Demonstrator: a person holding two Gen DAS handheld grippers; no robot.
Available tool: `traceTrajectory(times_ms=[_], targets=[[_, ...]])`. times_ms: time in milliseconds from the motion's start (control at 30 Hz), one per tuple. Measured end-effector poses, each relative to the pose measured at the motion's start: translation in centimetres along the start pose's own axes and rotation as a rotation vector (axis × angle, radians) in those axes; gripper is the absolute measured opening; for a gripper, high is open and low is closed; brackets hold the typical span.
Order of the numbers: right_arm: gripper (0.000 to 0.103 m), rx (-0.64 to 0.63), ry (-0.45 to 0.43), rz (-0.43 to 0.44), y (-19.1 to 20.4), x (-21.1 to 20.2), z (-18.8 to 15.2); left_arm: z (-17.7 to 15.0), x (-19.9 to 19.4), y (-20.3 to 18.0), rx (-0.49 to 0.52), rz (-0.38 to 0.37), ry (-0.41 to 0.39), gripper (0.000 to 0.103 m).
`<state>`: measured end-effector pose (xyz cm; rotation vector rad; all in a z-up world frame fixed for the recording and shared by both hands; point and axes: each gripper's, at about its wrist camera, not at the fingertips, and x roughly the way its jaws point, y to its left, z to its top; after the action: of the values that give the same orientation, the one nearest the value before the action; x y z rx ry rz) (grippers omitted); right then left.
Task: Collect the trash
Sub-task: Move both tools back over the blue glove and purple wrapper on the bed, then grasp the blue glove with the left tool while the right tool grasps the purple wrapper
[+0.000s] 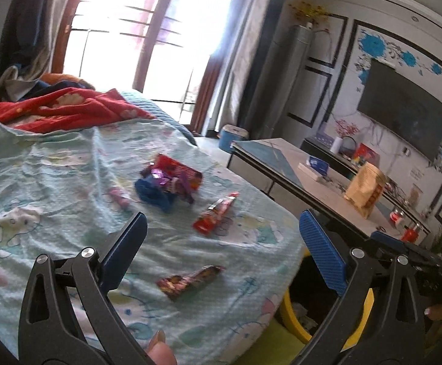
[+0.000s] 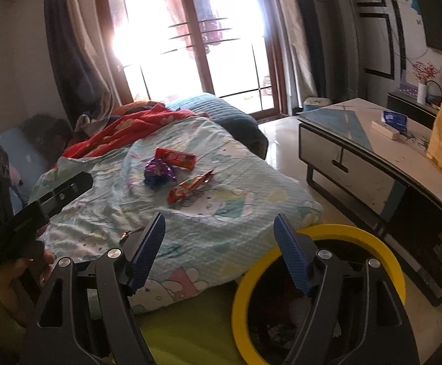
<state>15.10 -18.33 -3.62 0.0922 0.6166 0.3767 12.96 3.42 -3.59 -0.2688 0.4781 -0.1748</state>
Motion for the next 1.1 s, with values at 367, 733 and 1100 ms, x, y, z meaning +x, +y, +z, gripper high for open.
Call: traceTrajectory(times_ms=[367, 733, 1100], targets=[[0.071, -0.071, 0.02, 0.056, 3.9, 3.9, 2.0, 1.2, -0.1, 5.3, -0.101, 0.075, -0.024, 0.092], [0.066, -0.139, 0.067, 0.087, 6.8, 11.1, 4.6, 2.3, 1.1, 9.8, -0.169, 0.097, 0.005, 0.077], [0.044, -0.2, 0.162, 0.116, 8.5, 20.0, 6.2, 3.9, 6.4, 12.6, -0.195, 0.063, 0.123, 0.04]])
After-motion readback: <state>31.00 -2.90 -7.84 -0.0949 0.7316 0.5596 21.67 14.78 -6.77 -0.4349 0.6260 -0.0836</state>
